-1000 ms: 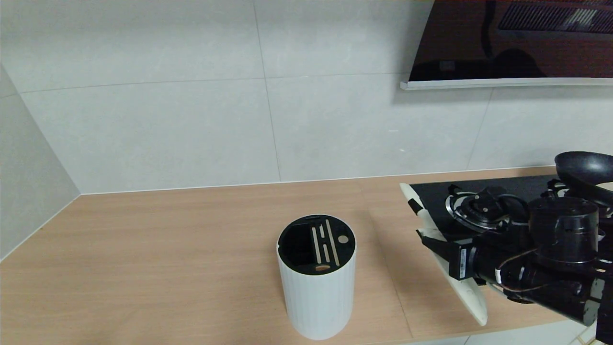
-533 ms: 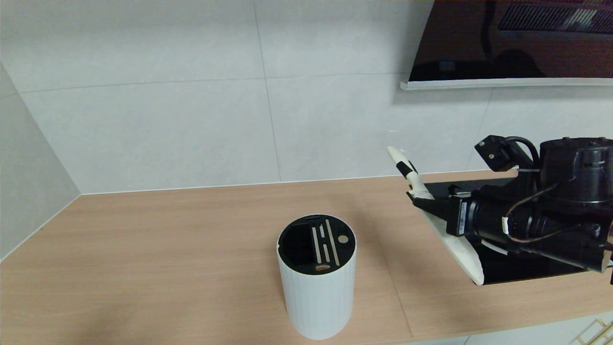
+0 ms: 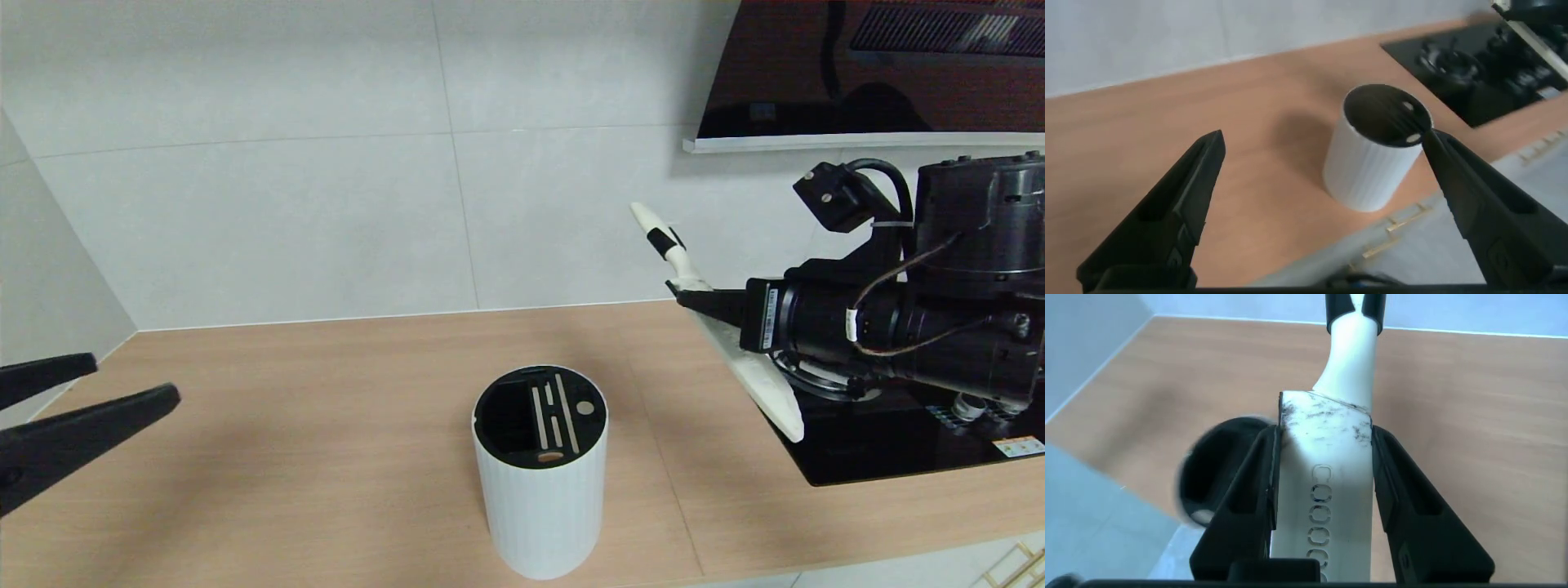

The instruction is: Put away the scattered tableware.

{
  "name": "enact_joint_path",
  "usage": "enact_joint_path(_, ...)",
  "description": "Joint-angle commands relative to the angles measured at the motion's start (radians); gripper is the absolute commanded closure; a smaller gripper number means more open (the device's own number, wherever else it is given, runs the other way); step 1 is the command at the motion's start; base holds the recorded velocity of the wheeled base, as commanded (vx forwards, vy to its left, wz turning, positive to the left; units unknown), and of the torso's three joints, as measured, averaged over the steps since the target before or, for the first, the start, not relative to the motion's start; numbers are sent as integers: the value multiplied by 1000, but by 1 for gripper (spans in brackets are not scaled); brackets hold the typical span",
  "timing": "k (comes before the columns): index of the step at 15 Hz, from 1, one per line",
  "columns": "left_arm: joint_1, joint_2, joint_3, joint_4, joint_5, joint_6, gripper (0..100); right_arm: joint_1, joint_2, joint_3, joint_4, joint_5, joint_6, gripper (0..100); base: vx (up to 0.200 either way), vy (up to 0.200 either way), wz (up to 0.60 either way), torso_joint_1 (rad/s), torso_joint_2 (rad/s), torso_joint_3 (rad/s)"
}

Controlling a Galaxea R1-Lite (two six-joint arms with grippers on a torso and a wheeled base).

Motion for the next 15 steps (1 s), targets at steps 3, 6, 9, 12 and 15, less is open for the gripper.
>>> enact_joint_path(3, -62, 165, -11, -74, -2, -108, 0, 92, -30, 20, -1, -17, 13, 100, 0, 0, 0, 0, 0, 0)
enact_joint_path(6, -131, 190, -11, -149, -2, -235, 0, 141, -25, 21, -5, -58, 21, 100, 0, 0, 0, 0, 0, 0)
enact_joint_path(9, -268, 276, 2, -285, -2, -399, 0, 205, -10, 40, -10, -60, 26, 100, 0, 0, 0, 0, 0, 0)
enact_joint_path(12, -343, 366, 5, -453, -1, -543, 0, 228, -3, 66, -34, -58, 29, 100, 0, 0, 0, 0, 0, 0)
enact_joint_path(15, -383, 398, 19, -621, -2, -747, 0, 247, 4, 98, -117, -61, 26, 100, 0, 0, 0, 0, 0, 0)
